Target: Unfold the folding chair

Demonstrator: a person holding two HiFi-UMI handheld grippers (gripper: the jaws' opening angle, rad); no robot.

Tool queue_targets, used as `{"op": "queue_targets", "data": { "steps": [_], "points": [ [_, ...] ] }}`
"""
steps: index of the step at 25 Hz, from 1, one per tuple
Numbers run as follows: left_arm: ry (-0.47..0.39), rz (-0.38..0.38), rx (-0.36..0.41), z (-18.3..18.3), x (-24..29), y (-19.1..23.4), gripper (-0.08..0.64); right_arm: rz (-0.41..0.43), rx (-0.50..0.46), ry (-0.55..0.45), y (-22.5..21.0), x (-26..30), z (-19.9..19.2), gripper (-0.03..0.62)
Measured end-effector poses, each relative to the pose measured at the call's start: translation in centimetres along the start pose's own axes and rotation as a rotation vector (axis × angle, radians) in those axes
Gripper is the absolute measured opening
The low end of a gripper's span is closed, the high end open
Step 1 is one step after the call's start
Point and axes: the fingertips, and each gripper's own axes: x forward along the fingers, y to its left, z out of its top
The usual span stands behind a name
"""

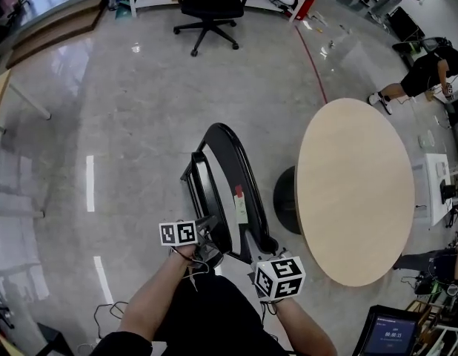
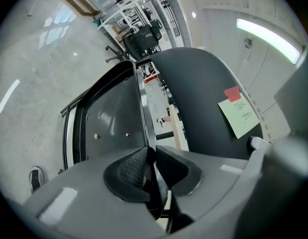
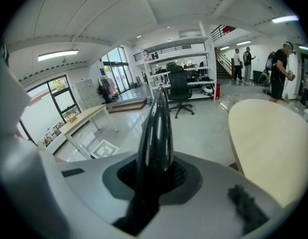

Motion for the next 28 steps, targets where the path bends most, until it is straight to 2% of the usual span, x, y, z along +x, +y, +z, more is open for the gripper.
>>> {"op": "queue_targets", "data": {
  "steps": [4, 7, 9, 11, 13, 15, 19, 22, 24, 28],
  "points": [
    [0.003, -0.001, 0.002, 0.4, -1.9, 1.7, 0.060, 0.000, 0.002, 0.011, 1.8, 1.0, -0.5, 0.063],
    [0.011, 0.068, 0.076, 0.7, -3.5, 2.1, 0.075, -0.011, -0.008, 0.013, 3.2, 1.1, -1.0, 0.063],
    [-0.004, 0.137, 0.136, 1.4, -4.7, 1.9, 0.146, -0.018, 0.000, 0.015, 3.6, 0.9, -1.2, 0.063],
    [0.002, 0.191, 0.168, 2.1, -4.6, 1.5, 0.270, -0.029, 0.017, 0.013, 3.1, 0.9, -1.1, 0.063],
    [0.030, 0.239, 0.200, 2.0, -3.9, 1.3, 0.342, -0.038, 0.030, 0.009, 3.2, 0.5, -1.2, 0.063],
    [0.051, 0.285, 0.235, 1.7, -3.2, 1.4, 0.377, -0.040, 0.031, 0.006, 4.0, 0.3, -1.3, 0.063],
    [0.057, 0.379, 0.246, 1.9, -1.3, 2.5, 0.387, -0.039, 0.009, 0.006, 4.9, 1.1, -0.8, 0.063],
    [0.106, 0.476, 0.299, 0.8, -1.1, 5.3, 0.385, -0.042, -0.009, 0.005, 6.4, 1.3, -0.7, 0.063],
    [0.110, 0.490, 0.309, 0.7, -1.4, 6.4, 0.399, -0.046, -0.017, 0.006, 7.1, 1.4, -0.5, 0.064],
    [0.110, 0.464, 0.278, 1.1, -1.9, 6.0, 0.383, -0.049, -0.038, 0.014, 7.6, 1.7, -0.4, 0.064]
  ]
}}
